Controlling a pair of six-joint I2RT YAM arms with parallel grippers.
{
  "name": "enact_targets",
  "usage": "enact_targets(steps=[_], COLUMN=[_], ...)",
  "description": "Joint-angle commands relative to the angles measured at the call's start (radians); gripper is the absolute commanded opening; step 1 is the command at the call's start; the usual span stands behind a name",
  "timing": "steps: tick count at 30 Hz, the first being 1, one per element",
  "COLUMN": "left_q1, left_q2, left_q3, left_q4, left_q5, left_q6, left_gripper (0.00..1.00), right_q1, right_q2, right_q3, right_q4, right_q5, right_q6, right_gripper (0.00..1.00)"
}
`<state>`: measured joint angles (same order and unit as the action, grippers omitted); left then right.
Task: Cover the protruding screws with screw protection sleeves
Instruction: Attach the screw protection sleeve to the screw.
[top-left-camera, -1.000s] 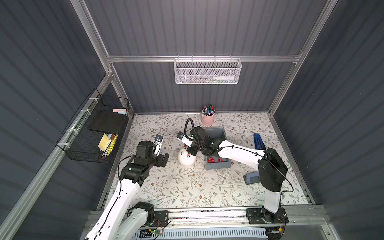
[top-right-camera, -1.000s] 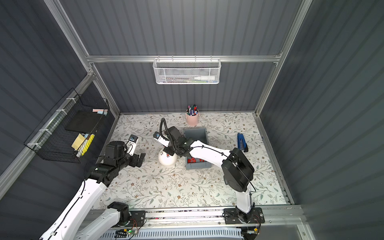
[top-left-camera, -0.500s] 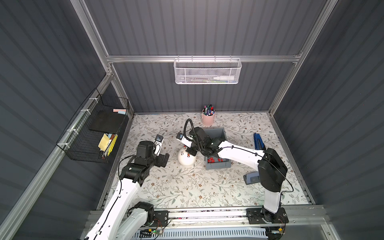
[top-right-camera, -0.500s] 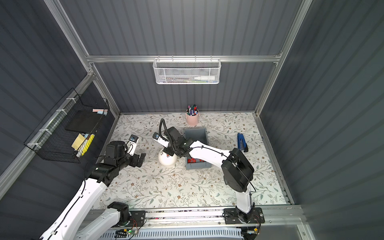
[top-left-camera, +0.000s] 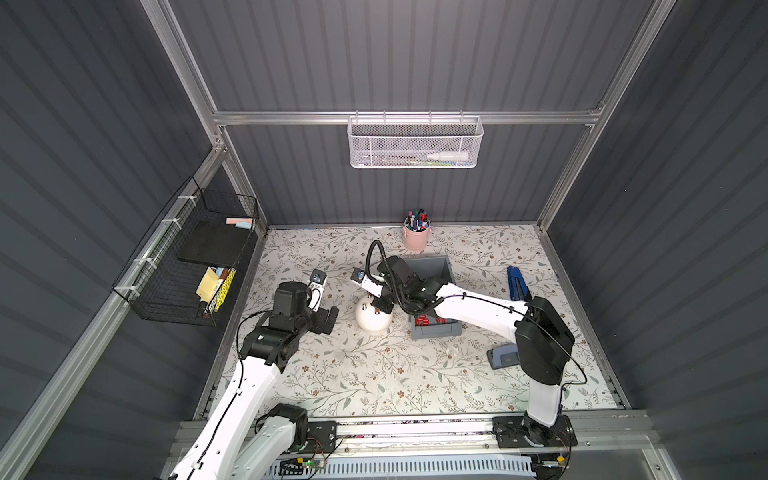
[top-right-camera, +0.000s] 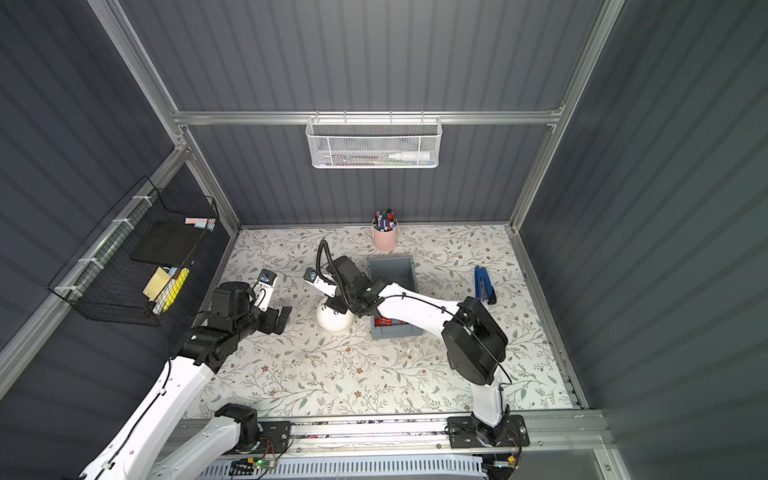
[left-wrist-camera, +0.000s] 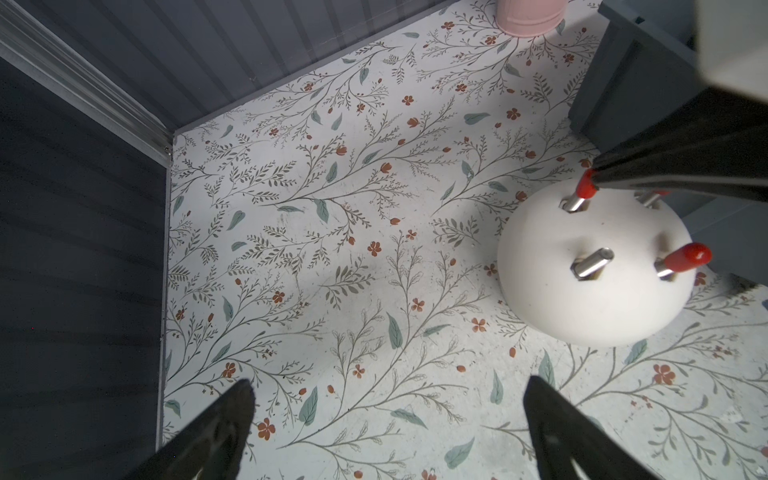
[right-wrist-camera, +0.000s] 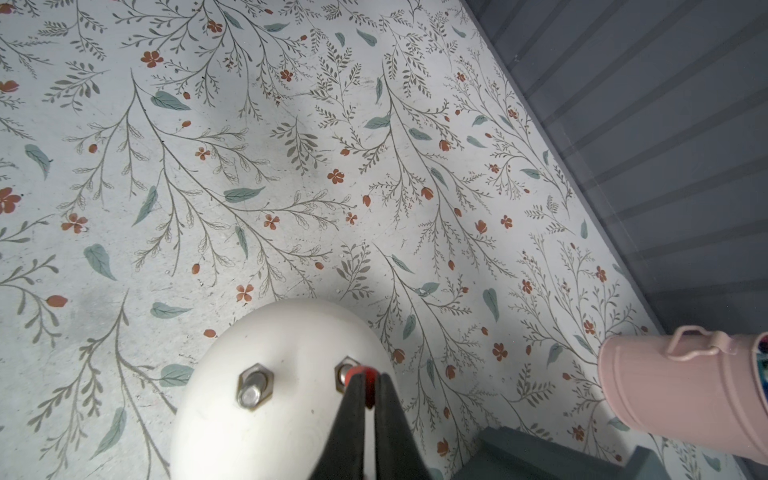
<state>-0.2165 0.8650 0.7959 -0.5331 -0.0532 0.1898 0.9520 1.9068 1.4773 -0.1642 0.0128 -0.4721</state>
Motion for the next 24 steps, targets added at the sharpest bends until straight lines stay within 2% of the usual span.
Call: enact_targets(steps=[1, 5, 11, 15, 18, 24], left_q1=[-0.004, -0.006, -0.006, -0.006, -0.006, -0.006], left_q2=[0.001, 0.001, -0.001, 0.003, 0.012, 0.119], left_q3=[-0.005, -0.006, -0.005, -0.005, -0.004, 0.038], left_q4=[-0.021, -0.021, -0.021, -0.023, -0.021, -0.049], left_q5=[0.010, 0.009, 0.007, 0.006, 0.018, 0.210], left_q6=[-0.010, -0.012, -0.012, -0.008, -0.007, -0.045], left_gripper=[0.99, 1.00, 1.00, 0.99, 1.00, 0.99], right_q1=[0.010, 0.009, 0.002, -0.022, -0.068, -0.164], right_q2=[0.015, 0.009, -0.027, -0.087, -0.169, -0.360], right_q3=[-0.005, -0.008, 0.002, 0.019, 0.015, -0.116], right_q4=[-0.003, -0.003, 0.009, -0.003, -0.047, -0.218], right_q5=[0.009, -0.012, -0.043, -0.049, -0.037, 0.046], right_q6=[-0.009, -0.004, 0.047, 0.121, 0.235, 0.460], right_gripper=[0.13, 0.19, 0.45, 0.46, 0.44, 0.44])
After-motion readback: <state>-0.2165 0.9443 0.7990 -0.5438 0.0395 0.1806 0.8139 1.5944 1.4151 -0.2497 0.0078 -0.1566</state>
